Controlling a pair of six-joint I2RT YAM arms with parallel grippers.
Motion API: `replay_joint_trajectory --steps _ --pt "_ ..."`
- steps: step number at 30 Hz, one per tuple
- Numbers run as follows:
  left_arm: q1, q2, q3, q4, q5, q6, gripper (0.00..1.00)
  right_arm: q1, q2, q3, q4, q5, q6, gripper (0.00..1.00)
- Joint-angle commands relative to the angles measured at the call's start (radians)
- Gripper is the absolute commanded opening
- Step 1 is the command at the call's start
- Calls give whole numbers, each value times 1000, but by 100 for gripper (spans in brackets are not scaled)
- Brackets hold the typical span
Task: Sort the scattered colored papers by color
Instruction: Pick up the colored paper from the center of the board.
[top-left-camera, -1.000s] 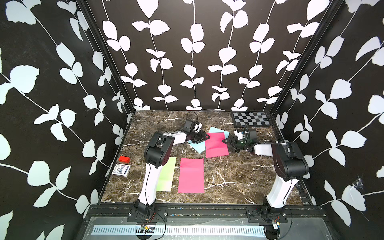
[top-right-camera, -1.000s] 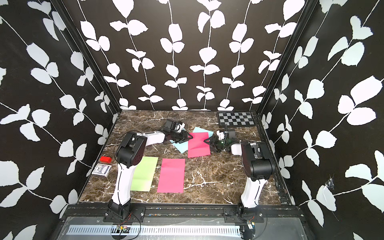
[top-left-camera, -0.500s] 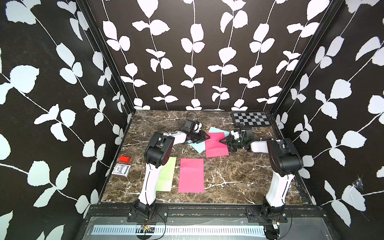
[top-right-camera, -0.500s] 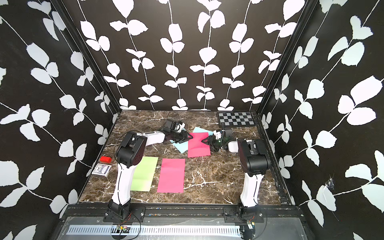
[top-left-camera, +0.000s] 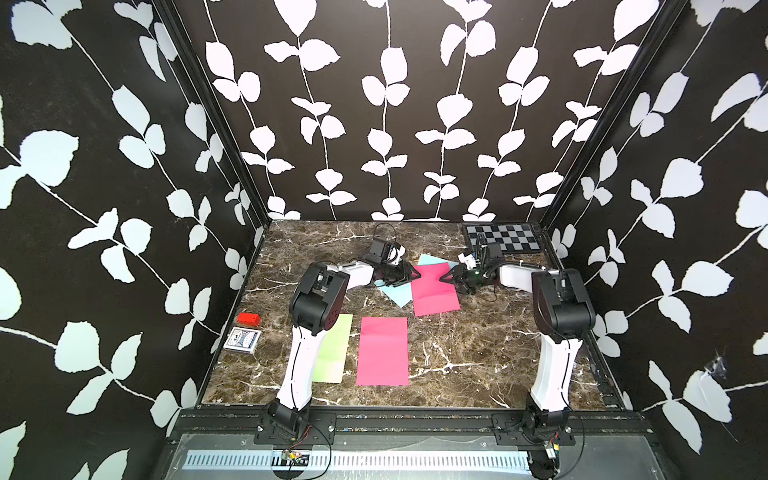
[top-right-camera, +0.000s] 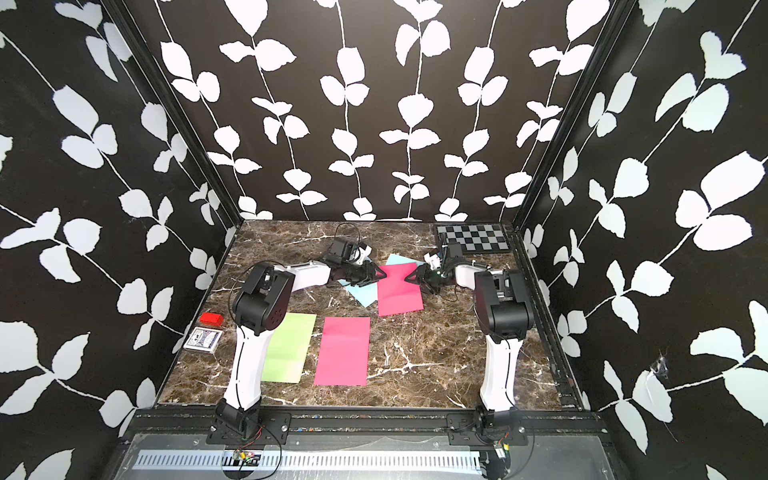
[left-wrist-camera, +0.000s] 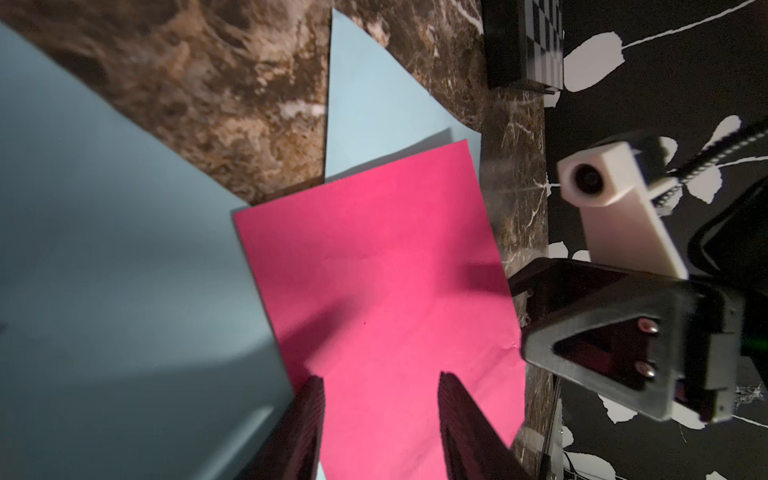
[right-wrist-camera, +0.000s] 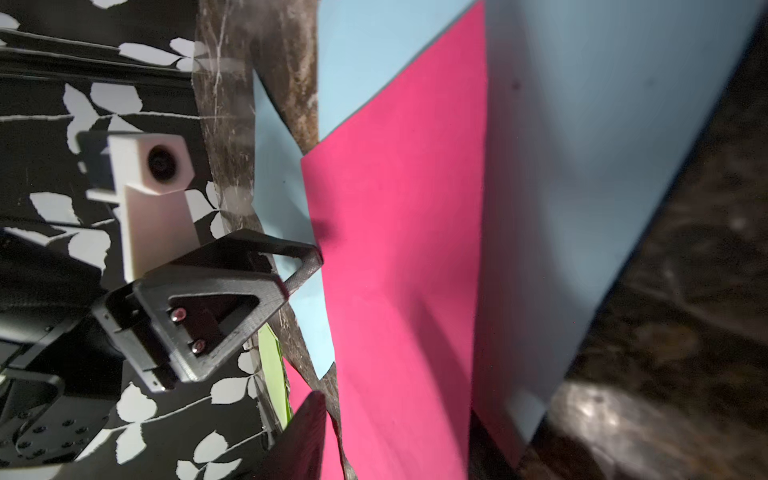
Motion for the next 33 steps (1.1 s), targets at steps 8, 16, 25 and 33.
replay_joint_trajectory --steps 8,16,25,33 --pt "-5 39 19 -104 4 42 48 -5 56 84 -139 0 -108 10" --pt "-3 21 58 -74 48 47 49 -5 31 72 -94 -29 -84 0" --pt "11 -188 2 73 68 52 54 -3 -174 -41 79 -64 27 0" --pt "39 -378 -219 304 74 -20 56 17 -390 -146 226 -72 143 0"
